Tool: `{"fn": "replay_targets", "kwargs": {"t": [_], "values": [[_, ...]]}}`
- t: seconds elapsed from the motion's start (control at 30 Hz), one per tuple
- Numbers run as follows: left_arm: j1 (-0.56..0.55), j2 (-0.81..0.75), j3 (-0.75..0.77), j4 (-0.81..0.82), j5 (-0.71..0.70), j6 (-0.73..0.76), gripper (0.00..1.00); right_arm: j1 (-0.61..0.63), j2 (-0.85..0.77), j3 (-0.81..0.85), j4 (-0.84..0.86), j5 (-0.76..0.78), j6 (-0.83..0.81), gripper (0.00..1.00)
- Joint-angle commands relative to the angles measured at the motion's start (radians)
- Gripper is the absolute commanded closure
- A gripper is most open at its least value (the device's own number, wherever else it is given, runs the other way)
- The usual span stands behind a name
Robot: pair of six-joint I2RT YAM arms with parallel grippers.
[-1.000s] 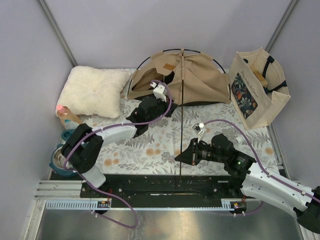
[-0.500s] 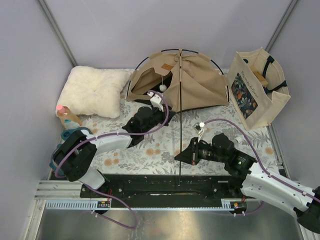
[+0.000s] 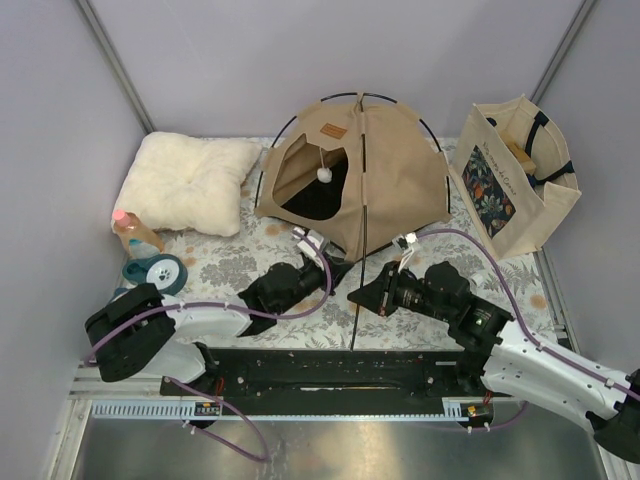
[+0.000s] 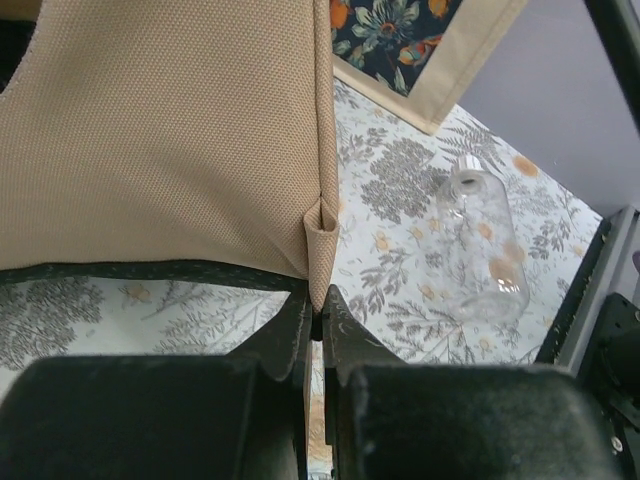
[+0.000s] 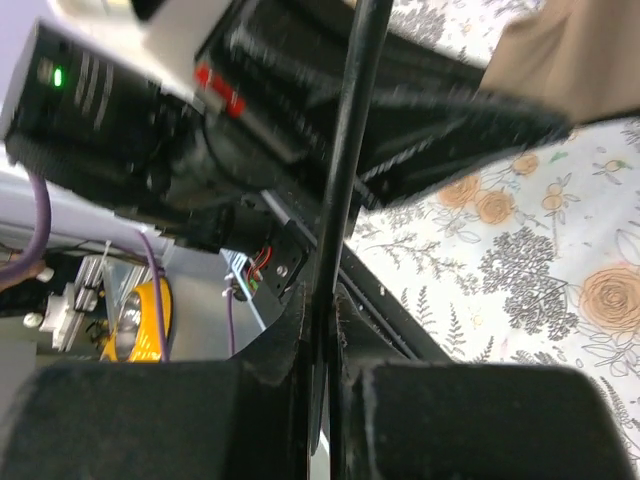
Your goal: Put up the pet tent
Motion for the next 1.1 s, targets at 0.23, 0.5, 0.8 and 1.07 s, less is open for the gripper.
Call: {"fn": "replay_targets", "kwargs": {"t": [0.23, 0.5, 0.8, 1.07], "values": [[-0.170, 0.000, -0.175, 0.131, -0.106, -0.014, 1.00, -0.007, 0.001, 0.119, 0.200, 0.353, -0.088, 1.00], [-0.196, 0.019, -0.210, 0.208, -0.129, -0.064, 1.00, -0.007, 0.018, 0.159, 0.191, 0.432, -0.145, 1.00], [-0.221, -0.001, -0.279, 0.244, -0.149, -0.107, 1.00, -0.007, 0.059, 0.195, 0.209, 0.544, -0.209, 1.00], [-0.247, -0.012, -0.302, 0.237, -0.172, -0.117, 1.00, -0.007, 0.105, 0.225, 0.228, 0.603, -0.211, 1.00]]}}
